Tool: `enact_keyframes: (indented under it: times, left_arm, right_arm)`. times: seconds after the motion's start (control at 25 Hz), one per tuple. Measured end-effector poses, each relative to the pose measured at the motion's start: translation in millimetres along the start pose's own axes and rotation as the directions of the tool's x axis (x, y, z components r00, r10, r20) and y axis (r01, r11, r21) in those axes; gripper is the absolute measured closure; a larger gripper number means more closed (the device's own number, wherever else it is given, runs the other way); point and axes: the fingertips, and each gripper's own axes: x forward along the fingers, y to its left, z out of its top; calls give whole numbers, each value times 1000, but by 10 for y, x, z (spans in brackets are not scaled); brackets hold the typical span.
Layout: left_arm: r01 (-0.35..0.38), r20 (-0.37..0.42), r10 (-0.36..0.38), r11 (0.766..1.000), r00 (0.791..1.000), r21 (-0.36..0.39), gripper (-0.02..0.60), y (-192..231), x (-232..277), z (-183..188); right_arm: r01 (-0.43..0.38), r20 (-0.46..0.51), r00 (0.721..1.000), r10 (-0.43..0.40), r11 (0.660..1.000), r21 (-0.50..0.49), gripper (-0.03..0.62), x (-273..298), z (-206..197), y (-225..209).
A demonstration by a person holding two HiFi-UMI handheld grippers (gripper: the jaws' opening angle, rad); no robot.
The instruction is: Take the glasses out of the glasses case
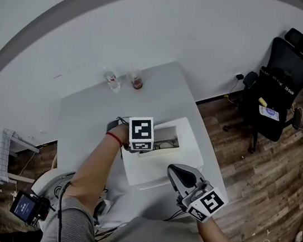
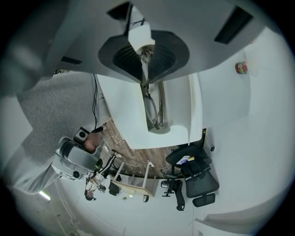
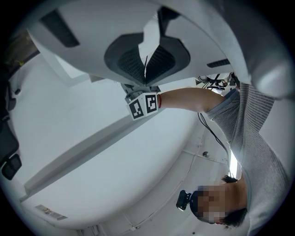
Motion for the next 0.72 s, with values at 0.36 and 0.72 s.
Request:
enact_keyframes:
  times: [0.36,0.72]
  left_arm:
    - [-255,143,242,964,960,79,557,-59,-197,86]
    - [-456,230,439,890,868,21,558,-79,-252,53]
  right_arm:
    - [-6,-12,1000,6,999,-37,580,50,22,18]
    - [-14,-25,1000,13,999,-46,580,79,19,87]
